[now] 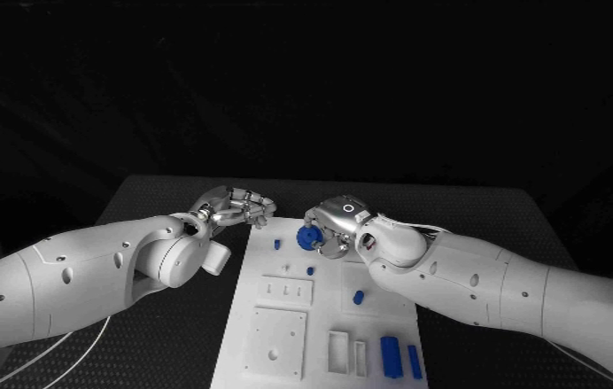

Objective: Assemble the parts on the task board

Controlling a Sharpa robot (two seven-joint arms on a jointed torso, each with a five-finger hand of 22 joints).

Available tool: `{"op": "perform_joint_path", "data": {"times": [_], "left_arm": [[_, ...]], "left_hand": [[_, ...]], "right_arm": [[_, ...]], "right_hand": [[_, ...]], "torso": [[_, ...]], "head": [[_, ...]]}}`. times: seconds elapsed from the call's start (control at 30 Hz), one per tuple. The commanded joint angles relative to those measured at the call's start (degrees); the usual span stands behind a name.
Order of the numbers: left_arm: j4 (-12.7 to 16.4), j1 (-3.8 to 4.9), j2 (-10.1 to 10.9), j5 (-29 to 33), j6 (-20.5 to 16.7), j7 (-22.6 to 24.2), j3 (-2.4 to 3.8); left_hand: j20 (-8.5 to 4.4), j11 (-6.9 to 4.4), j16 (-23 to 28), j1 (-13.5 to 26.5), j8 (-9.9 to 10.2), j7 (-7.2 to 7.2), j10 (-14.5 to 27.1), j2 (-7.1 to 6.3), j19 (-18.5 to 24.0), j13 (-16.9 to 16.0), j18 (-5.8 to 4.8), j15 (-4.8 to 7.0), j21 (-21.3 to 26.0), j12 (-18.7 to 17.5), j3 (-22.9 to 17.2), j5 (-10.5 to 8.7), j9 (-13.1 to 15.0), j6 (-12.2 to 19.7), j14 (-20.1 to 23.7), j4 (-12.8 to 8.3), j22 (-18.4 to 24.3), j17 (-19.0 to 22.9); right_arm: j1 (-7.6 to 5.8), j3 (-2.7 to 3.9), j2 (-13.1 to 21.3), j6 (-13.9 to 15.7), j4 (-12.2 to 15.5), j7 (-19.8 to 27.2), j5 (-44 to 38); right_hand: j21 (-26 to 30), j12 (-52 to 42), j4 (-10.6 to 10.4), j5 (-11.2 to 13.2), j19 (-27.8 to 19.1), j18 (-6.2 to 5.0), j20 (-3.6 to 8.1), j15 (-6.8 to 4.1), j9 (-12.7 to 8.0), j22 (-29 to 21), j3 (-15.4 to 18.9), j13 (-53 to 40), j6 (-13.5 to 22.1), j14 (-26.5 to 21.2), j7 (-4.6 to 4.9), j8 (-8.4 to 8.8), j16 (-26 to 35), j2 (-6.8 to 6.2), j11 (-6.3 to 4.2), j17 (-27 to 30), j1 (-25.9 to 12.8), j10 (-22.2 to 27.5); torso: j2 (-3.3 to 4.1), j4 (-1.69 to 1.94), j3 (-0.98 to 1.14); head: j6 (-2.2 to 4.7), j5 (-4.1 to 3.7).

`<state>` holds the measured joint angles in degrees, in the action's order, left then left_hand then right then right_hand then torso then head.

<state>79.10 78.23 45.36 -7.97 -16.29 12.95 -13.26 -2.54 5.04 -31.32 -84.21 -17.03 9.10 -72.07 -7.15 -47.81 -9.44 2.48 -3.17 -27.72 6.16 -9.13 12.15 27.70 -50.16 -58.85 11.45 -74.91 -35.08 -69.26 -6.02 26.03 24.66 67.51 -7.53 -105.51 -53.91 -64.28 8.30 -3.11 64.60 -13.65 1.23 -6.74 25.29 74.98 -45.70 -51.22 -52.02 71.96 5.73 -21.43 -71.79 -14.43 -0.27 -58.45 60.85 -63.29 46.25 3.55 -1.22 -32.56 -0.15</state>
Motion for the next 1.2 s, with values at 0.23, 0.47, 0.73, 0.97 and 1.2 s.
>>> {"op": "perform_joint_path", "data": {"times": [0.23, 0.47, 0.73, 0.97, 1.2], "left_arm": [[0.1, 0.06, -0.5, 0.0, 0.6, 0.7, 0.05], [0.0, 0.05, -0.3, 0.0, 0.6, 0.6, 0.05], [-0.1, 0.05, -0.5, 0.0, 0.8, 0.6, 0.05], [-0.1, 0.06, -0.4, 0.0, 0.9, 0.4, 0.05], [-0.1, 0.06, -0.4, 0.0, 0.9, 0.4, 0.05]], "left_hand": [[-0.02, 0.11, 0.3, -0.6, 0.3, 0.27, -0.4, 0.32, 0.5, -0.1, 1.11, 0.02, -0.3, -0.3, 0.0, -0.03, 0.1, 0.0, 0.1, 0.3, -0.9, -0.1], [-0.02, 0.11, 0.3, -0.6, 0.3, 0.26, -0.4, 0.34, 0.5, -0.1, 1.11, 0.02, -0.3, -0.3, 0.0, -0.04, 0.1, 0.0, 0.1, 0.3, -0.9, -0.1], [-0.01, 0.11, 0.3, -0.7, 0.3, 0.26, -0.4, 0.33, 0.5, -0.1, 1.11, 0.02, -0.3, -0.4, 0.1, -0.05, 0.1, 0.0, 0.1, 0.3, -0.9, -0.1], [-0.01, 0.12, 0.3, -0.7, 0.3, 0.26, -0.4, 0.33, 0.5, -0.1, 1.11, 0.01, -0.3, -0.4, 0.1, -0.06, 0.1, 0.0, 0.1, 0.4, -0.9, -0.1], [-0.01, 0.12, 0.3, -0.7, 0.3, 0.27, -0.4, 0.31, 0.5, -0.1, 1.11, 0.01, -0.3, -0.4, 0.1, -0.08, 0.1, 0.0, 0.1, 0.4, -0.9, -0.1]], "right_arm": [[0.43, -1.37, -1.7, -0.8, -2.2, 0.5, -2.3], [1.07, -1.56, -2.4, -0.6, -3.0, 0.5, -2.5], [1.25, -1.81, -3.5, -1.5, -4.2, 0.5, -2.4], [1.25, -1.92, -4.0, -1.9, -4.7, 0.5, -1.4], [1.24, -1.95, -3.9, -3.7, -4.9, 0.3, 0.4]], "right_hand": [[0.1, 0.4, -0.3, 0.0, -0.1, -1.35, 0.20, -0.50, 0.0, 0.4, 0.6, 0.1, -8.9, 0.0, -0.96, 0.25, 0.0, -0.72, -1.20, 0.1, -0.3, 1.7], [0.1, 0.4, -0.2, 0.0, -0.1, -1.35, 0.20, -0.49, 0.0, 0.4, 0.7, 0.1, -8.9, 0.0, -0.95, 0.28, 0.0, -0.75, -1.19, 0.1, -0.2, 1.7], [0.1, 0.5, -0.1, 0.1, -0.2, -1.35, 0.21, -0.48, 0.0, 0.4, 0.8, 0.1, -8.8, 0.0, -0.92, 0.36, 0.1, -0.73, -1.17, 0.1, -0.1, 1.8], [0.4, 0.6, 0.2, 0.1, -0.6, -1.35, 0.08, -0.08, -0.4, 0.4, 1.5, 0.1, -7.0, -0.3, -0.32, 1.50, 0.4, -1.06, -0.63, 0.1, 0.0, 2.2], [0.8, 0.8, 1.8, 0.0, -1.3, -1.35, -0.36, 1.35, -1.7, 0.4, 3.3, 0.0, -2.4, -0.8, 1.37, 4.17, 0.8, -1.82, 0.94, 0.3, 0.3, 3.2]], "torso": [[0.00, -0.07, -0.01], [-0.02, 0.01, -0.03], [-0.03, 0.02, -0.04], [-0.02, -0.18, -0.02], [-0.06, -0.13, -0.02]], "head": [[-0.16, 0.15], [-0.35, 0.23], [-0.48, 0.30], [-0.50, 0.50], [-0.47, 0.36]]}}
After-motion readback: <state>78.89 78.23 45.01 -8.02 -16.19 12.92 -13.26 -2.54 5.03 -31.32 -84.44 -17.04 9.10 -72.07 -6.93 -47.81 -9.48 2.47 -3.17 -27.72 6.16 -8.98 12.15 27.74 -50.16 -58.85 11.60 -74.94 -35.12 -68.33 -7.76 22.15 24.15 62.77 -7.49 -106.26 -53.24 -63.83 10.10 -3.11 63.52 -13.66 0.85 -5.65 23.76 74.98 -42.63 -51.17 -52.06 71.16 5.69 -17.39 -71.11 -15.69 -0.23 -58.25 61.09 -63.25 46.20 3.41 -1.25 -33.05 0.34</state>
